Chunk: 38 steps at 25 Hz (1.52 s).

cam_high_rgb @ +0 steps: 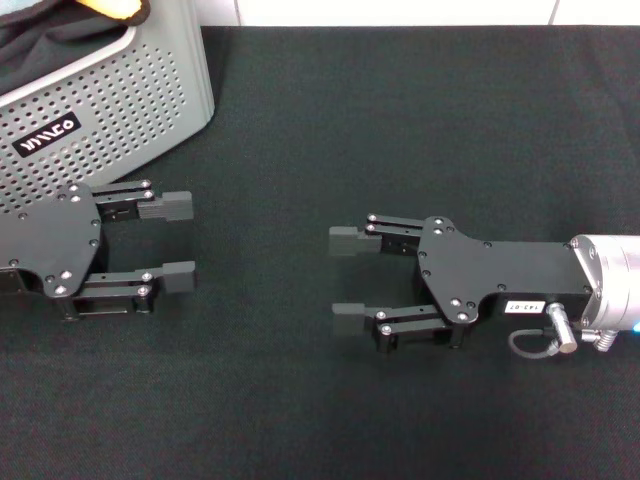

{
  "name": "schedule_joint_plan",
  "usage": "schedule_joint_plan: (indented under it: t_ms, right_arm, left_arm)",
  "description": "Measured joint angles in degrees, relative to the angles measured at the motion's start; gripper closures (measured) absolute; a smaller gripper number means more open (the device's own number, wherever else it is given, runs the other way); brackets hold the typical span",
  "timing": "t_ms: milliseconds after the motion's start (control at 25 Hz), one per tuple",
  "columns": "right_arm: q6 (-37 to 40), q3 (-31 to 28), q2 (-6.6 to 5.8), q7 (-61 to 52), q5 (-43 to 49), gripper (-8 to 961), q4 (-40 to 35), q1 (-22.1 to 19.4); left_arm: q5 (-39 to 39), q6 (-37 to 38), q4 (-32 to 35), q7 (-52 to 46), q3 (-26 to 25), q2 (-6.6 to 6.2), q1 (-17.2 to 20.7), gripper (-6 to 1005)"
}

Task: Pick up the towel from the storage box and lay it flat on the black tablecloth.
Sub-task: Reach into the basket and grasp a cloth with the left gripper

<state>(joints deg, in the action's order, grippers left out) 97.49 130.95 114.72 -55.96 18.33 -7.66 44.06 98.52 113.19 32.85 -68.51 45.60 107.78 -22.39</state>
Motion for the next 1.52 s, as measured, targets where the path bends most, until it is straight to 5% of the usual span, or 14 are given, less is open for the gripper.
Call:
schedule_joint_plan:
  t_ms: [320,520,680,760,920,1200,1520]
  right_arm:
    - [-0.2,0.0,0.26,0.4,0.0,154,0.0,-0.4]
    - [-0.6,-0.9,0.32,2.0,-0.2,155,0.3,-0.9]
    - [-3.3,-2.1,0.33,3.6,-0.2,155,0.5,-1.6]
    - [-4.9,-2.3,0.36,3.9,-0.2,155,0.3,-2.0]
    - [-5.7,-2.8,0.46,4.7,-0.4,155,0.2,-3.1]
    - [-5.5,-6.3,0.47,5.9,-0.4,156,0.1,-6.7]
    - [-5.3,-7.4,0.26,6.0,-0.4,156,0.1,-7.8]
  left_arm:
    - [0.0,-0.1,0.1,0.3,-0.6,0.45,0.5,272]
    - [0.0,-0.1,2.1,-0.4,-5.6,1.65,0.4,273]
    - [-2.9,-0.8,14.5,-5.5,-12.9,5.19,0.5,273]
    - [-4.7,-3.2,23.9,-7.7,-17.1,8.20,0.7,274]
    - [-0.1,-16.1,39.9,-9.8,-18.0,12.20,0.8,275]
    - [8.0,-40.1,42.3,-7.6,-8.0,12.24,0.9,276]
    - [14.8,-48.0,42.0,-7.5,-2.5,12.23,1.2,289]
